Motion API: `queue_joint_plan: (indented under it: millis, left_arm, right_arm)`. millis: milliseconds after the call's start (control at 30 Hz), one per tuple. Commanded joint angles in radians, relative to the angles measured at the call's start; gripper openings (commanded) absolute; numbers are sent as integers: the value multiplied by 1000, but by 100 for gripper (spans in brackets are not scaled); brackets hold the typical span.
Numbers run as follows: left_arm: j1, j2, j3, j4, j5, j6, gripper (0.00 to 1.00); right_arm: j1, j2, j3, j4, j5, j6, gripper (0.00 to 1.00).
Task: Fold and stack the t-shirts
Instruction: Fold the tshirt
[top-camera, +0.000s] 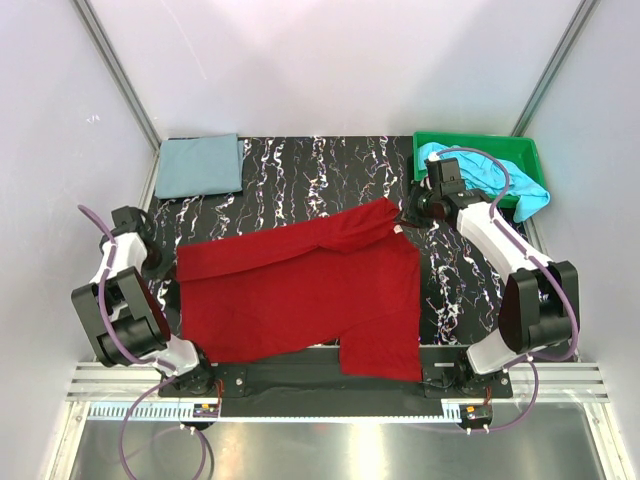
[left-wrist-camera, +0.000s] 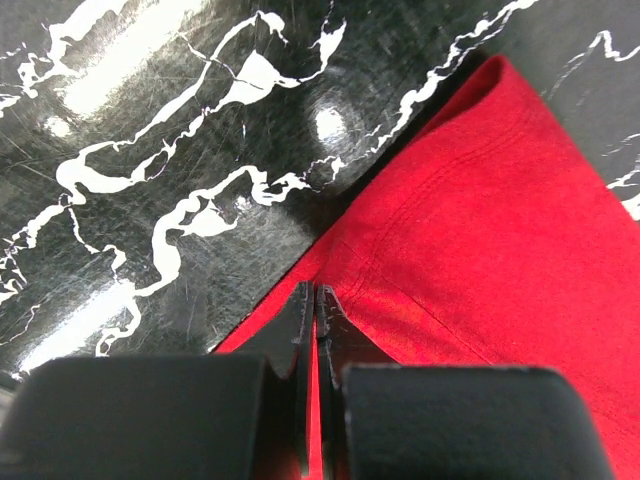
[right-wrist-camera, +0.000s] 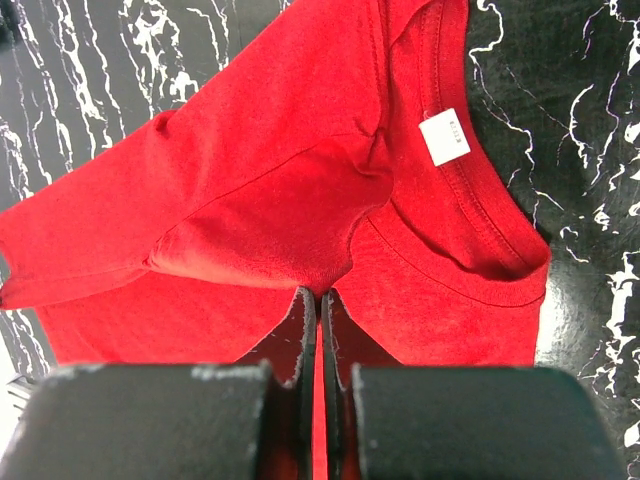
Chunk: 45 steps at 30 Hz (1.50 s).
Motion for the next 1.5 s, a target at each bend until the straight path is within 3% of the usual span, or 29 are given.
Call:
queue_joint_plan:
  millis: [0,633,833,1100,1233,1467]
  left_arm:
    - [8,11,-8,46,1,6,0]
    - [11,49,-53,92,27,-1,0]
    - [11,5,-16,100,76,-1,0]
    - [11,32,139,259,277,-1,0]
    - [11,124,206,320,325,-29,0]
    - [11,242,260,411,353,-67,0]
  right_arm:
    - [-8,19,20,14,23,-25,0]
    - [-20,56,14,11,37,-31,0]
    - [-23,93,87,17,57,-43,0]
    - [-23,309,455,97,37,-14,0]
    - [-25,445,696,111,21,-20,0]
    - [-28,657,929,128,-40,-14,0]
